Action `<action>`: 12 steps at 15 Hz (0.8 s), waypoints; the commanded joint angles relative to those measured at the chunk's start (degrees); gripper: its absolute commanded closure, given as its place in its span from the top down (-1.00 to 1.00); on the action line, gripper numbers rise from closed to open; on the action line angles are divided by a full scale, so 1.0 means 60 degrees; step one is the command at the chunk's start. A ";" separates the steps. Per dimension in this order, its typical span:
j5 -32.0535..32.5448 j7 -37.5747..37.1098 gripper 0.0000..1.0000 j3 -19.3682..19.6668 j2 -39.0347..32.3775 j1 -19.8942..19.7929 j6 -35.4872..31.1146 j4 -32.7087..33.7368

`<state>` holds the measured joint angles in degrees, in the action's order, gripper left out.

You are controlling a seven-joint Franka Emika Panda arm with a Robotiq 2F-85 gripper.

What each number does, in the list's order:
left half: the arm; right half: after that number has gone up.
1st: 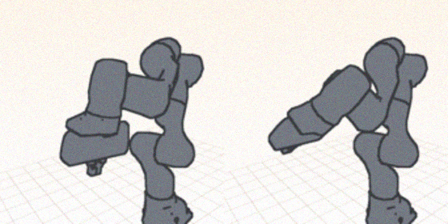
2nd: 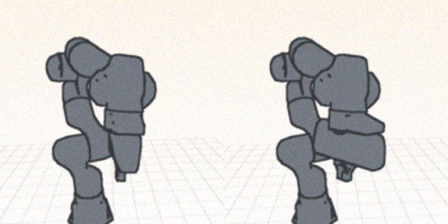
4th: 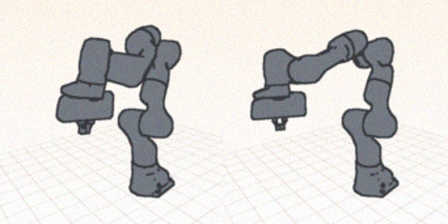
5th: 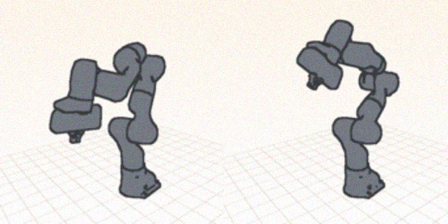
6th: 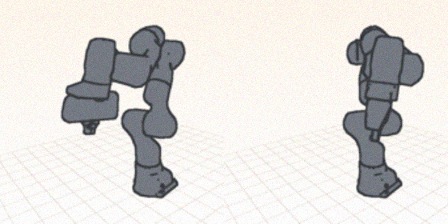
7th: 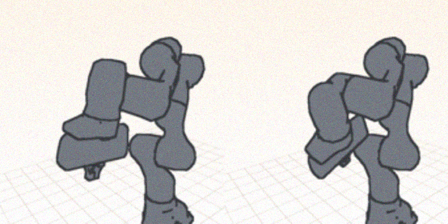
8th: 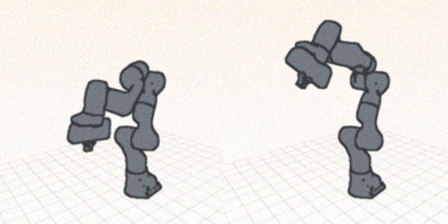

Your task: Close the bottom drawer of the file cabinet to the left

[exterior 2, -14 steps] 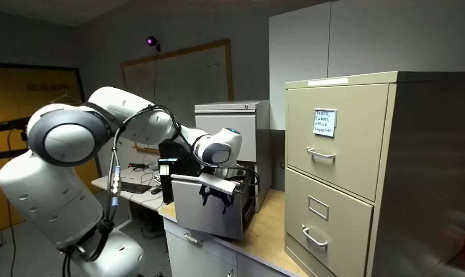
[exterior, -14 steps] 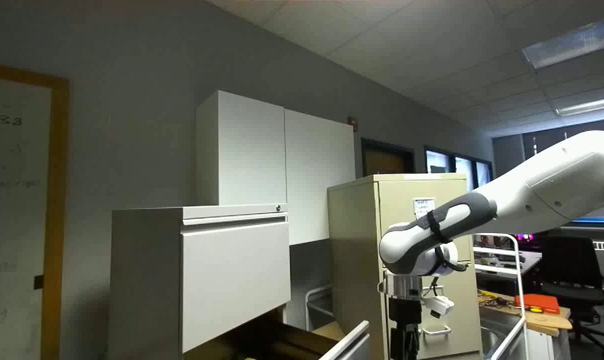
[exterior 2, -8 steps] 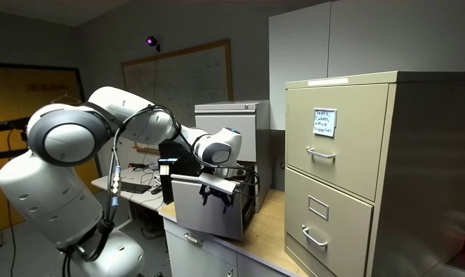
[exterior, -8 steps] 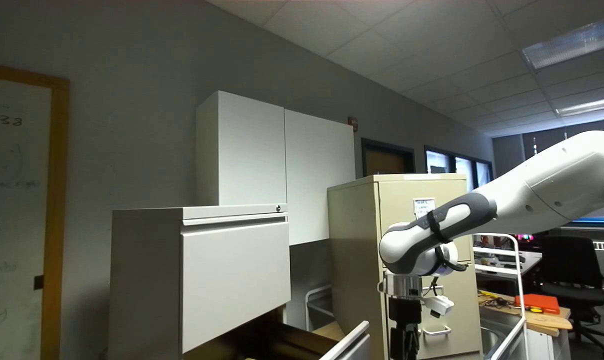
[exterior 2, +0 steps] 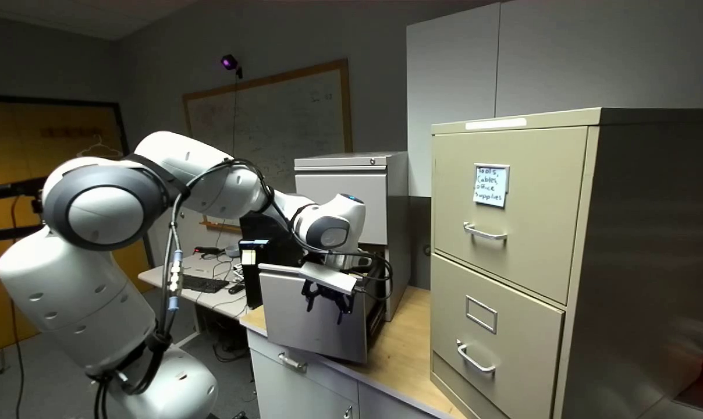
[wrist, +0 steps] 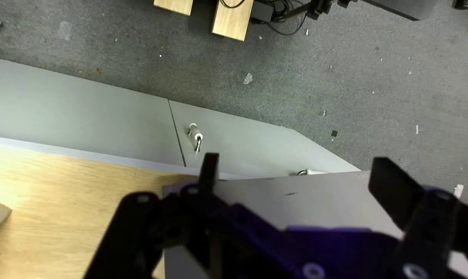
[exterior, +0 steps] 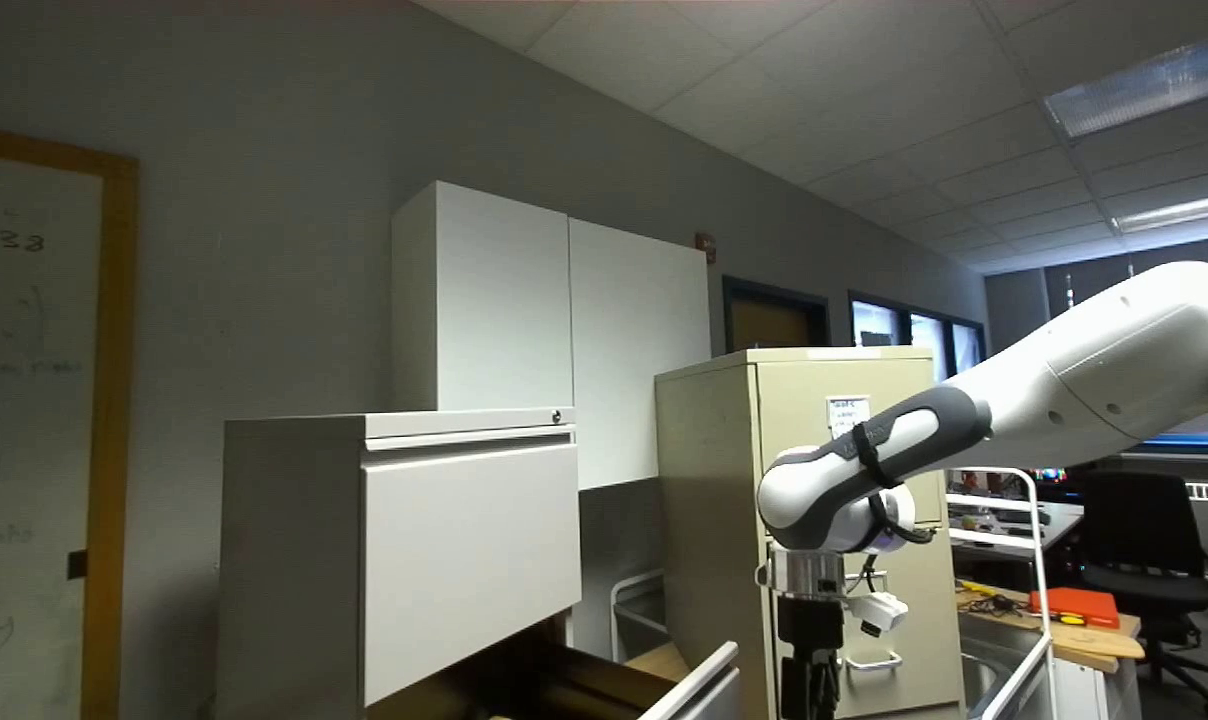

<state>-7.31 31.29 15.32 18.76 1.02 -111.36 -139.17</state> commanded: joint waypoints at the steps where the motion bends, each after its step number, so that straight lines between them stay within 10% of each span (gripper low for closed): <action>1: -0.0074 -0.0127 1.00 -0.0358 -0.0319 -0.0184 -0.0255 0.0217; 5: -0.0344 -0.0337 1.00 -0.0703 -0.0872 -0.0014 -0.1386 0.0484; 6: -0.0414 -0.0378 0.50 -0.0822 -0.1043 0.0019 -0.1899 0.0544; 12: -0.0737 -0.0742 -0.28 -0.1261 -0.1674 0.0040 -0.4714 0.0643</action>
<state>-9.73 28.26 8.89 10.84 1.37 -133.77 -136.94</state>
